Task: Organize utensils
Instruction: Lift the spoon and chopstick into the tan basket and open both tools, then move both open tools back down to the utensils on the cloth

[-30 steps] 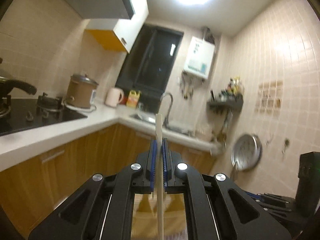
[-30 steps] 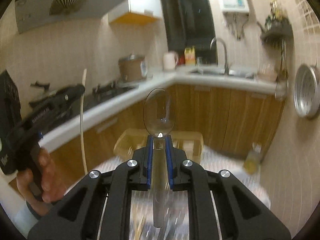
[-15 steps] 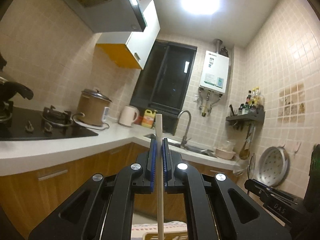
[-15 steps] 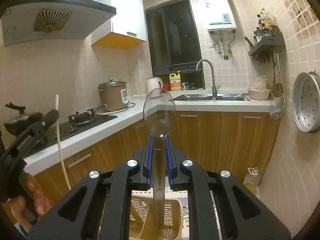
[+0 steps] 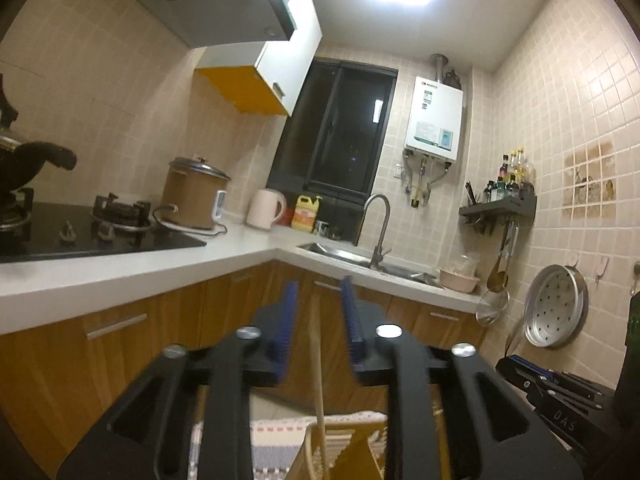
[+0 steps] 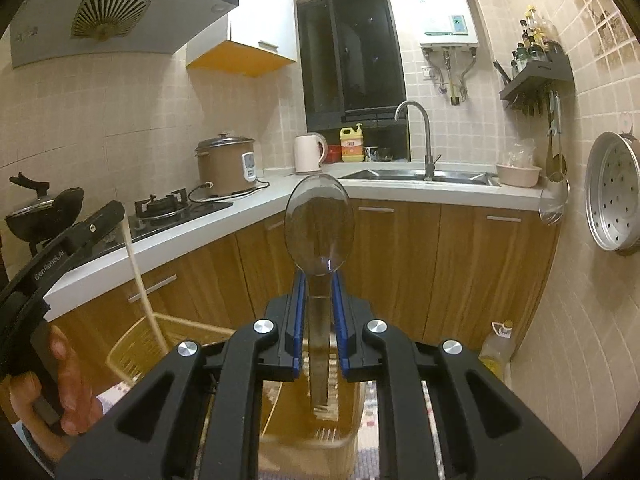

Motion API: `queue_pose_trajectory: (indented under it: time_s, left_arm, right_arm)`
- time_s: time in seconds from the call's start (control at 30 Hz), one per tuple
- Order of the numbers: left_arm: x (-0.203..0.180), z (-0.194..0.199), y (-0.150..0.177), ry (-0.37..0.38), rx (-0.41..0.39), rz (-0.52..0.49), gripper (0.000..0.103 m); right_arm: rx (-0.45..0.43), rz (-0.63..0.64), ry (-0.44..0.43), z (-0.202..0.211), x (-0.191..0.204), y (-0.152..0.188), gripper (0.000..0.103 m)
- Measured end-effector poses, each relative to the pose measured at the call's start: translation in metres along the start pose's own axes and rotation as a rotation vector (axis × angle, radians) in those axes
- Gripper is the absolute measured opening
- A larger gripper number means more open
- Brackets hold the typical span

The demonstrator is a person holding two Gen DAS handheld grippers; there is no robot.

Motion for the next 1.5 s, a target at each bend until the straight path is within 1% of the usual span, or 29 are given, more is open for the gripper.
queue_pose_trajectory:
  time_s: [0.07,0.2,0.3,0.33,0.37,0.47,0.5,0.57,0.6,0.7,0.73,0.8,0.83,0.9,1.0,1.07,1.13,1.17,1.2,1.23,1.3,1.43,1.5]
  left_arm:
    - [0.005,0.009,-0.002,0.009,0.013,0.017,0.037]
    - [0.014,0.030,-0.009,0.005,0.040,0.030,0.037]
    - [0.018,0.048,-0.012,-0.006,0.092,0.031,0.038]
    - [0.020,0.055,-0.012,-0.015,0.125,0.030,0.039]
    - [0.022,0.061,-0.010,-0.014,0.168,0.030,0.040]
    - [0.027,0.072,-0.001,-0.011,0.295,0.049,0.041]
    - [0.030,0.076,0.004,-0.013,0.343,0.058,0.041]
    - [0.034,0.084,0.019,0.005,0.463,0.085,0.041]
    - [0.036,0.087,0.026,0.011,0.501,0.097,0.041]
    - [0.038,0.094,0.057,0.035,0.672,0.118,0.041]
    - [0.037,0.097,0.070,0.049,0.735,0.119,0.041]
    - [0.034,0.102,0.094,0.075,0.826,0.111,0.041]
    - [0.032,0.104,0.110,0.082,0.885,0.092,0.041]
    - [0.029,0.110,0.137,0.083,0.973,0.067,0.041]
    - [0.024,0.115,0.166,0.095,1.061,0.052,0.041]
    - [0.020,0.118,0.178,0.094,1.085,0.046,0.041]
    - [0.017,0.121,0.188,0.089,1.101,0.027,0.041]
    - [0.015,0.122,0.192,0.086,1.107,0.015,0.041]
    - [0.013,0.122,0.196,0.086,1.111,0.005,0.041]
    - [0.013,0.122,0.197,0.082,1.113,-0.003,0.041]
    - [0.010,0.122,0.198,0.070,1.101,-0.025,0.041]
    - [-0.005,0.121,0.202,0.045,1.072,-0.115,0.039]
    - [-0.012,0.122,0.202,0.040,1.062,-0.155,0.038]
  right_arm:
    - [0.011,-0.006,-0.007,0.007,0.000,0.001,0.026]
    - [0.024,-0.035,-0.009,0.029,-0.001,0.002,0.026]
    - [0.035,-0.055,-0.006,0.050,-0.001,0.002,0.027]
    - [0.037,-0.061,-0.005,0.056,-0.001,0.003,0.027]
    - [0.045,-0.069,-0.005,0.064,-0.001,0.003,0.027]
    - [0.129,-0.102,0.016,0.082,-0.003,0.009,0.027]
    - [0.174,-0.122,0.013,0.087,-0.004,0.014,0.027]
    - [0.257,-0.155,0.008,0.095,-0.007,0.026,0.027]
    - [0.310,-0.172,0.004,0.099,-0.008,0.034,0.027]
    - [0.429,-0.222,-0.034,0.105,-0.014,0.056,0.027]
    - [0.487,-0.244,-0.044,0.107,-0.017,0.068,0.027]
    - [0.574,-0.272,-0.060,0.109,-0.021,0.089,0.027]
    - [0.601,-0.276,-0.061,0.109,-0.023,0.098,0.027]
    - [0.677,-0.277,-0.043,0.110,-0.027,0.118,0.027]
    - [0.758,-0.297,-0.046,0.110,-0.031,0.142,0.027]
    - [0.795,-0.308,-0.044,0.111,-0.033,0.152,0.027]
    - [0.820,-0.294,-0.028,0.110,-0.032,0.157,0.029]
    - [0.834,-0.283,-0.020,0.111,-0.032,0.160,0.037]
    - [0.844,-0.276,-0.017,0.113,-0.030,0.163,0.051]
    - [0.849,-0.273,-0.014,0.113,-0.031,0.164,0.054]
    - [0.865,-0.247,-0.005,0.111,-0.028,0.168,0.054]
    - [0.916,-0.223,0.004,0.104,-0.019,0.180,0.052]
    - [0.945,-0.212,0.011,0.101,-0.015,0.186,0.037]
Point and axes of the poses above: each gripper's, at about its wrist camera, not at the fingertips, and z roughly against the way its jaws point, x to its left, y to its underside, the point moved 3 cm from there along -z, roughly the way its jaws point, and after that the axes turned 1 degree about z, right-handed, at the moved point
